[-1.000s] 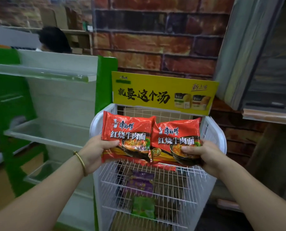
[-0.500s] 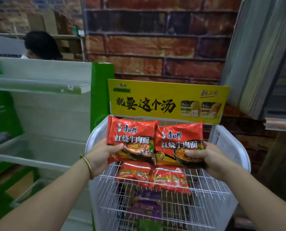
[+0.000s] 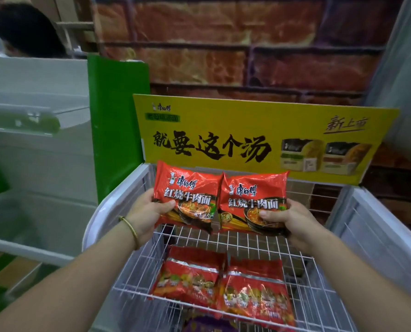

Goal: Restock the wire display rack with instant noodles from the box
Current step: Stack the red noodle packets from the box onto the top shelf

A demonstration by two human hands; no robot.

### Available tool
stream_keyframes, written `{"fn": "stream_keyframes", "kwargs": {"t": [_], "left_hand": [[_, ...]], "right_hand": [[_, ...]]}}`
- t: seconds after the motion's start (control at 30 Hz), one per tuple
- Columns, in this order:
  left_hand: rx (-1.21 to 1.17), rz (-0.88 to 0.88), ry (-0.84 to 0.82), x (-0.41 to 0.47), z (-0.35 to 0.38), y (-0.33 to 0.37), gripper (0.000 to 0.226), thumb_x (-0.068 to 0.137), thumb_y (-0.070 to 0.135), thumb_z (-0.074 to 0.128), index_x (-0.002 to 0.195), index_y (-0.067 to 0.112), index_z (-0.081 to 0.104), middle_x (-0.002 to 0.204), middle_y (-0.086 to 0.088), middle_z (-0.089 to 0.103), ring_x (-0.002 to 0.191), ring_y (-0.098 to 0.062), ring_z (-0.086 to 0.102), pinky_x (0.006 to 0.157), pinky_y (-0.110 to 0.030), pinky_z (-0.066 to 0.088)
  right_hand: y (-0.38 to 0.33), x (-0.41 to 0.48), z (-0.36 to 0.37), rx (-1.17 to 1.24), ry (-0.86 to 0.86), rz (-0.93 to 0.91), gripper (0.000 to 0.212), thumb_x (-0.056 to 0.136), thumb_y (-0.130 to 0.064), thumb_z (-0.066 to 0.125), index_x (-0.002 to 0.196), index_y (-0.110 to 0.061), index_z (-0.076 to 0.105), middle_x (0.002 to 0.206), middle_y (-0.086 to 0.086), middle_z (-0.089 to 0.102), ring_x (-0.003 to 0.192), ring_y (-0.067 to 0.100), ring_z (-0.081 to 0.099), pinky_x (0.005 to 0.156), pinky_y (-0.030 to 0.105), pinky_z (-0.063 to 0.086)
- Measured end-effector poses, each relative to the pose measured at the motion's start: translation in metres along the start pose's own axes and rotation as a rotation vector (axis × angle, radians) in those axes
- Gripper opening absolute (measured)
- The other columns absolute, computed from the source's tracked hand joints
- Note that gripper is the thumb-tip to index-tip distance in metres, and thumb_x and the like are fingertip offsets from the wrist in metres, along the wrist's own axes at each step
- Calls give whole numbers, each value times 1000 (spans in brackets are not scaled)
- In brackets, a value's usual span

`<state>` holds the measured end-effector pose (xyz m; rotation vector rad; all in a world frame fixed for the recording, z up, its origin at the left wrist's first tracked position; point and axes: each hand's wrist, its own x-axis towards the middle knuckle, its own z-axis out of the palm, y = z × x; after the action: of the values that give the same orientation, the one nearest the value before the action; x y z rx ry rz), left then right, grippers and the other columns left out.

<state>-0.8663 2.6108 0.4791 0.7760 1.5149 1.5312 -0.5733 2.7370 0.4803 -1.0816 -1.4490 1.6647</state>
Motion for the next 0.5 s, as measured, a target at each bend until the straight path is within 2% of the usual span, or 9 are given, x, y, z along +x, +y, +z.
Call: {"fn": "stream_keyframes", "kwargs": {"t": [0.3,0.43,0.5], "left_hand": [[-21,-51,123,54,2,-35,26,89,-4,63,110,10,60,106,-12,72,103,-32,68,96,-48,51],[-26,-70,147,75,-2,-54,25,89,-3,63,101,18,61,107,-10,71,100,-28,68,93,-46,53],[-6,-87,132,82,-7,-63,25,88,-2,64,102,19,62,106,-9,73,98,-27,69,91,-46,54]], "right_hand": [[33,59,11,-35,27,97,66,52,-12,88,114,-11,63,102,8,76,97,30,72,90,49,57],[50,69,20,-56,56,121,51,65,-3,85,111,-12,64,97,4,78,97,27,73,93,47,55],[58,72,25,-57,78,147,52,66,-5,85,112,-13,64,97,2,78,97,26,72,94,47,54]]}}
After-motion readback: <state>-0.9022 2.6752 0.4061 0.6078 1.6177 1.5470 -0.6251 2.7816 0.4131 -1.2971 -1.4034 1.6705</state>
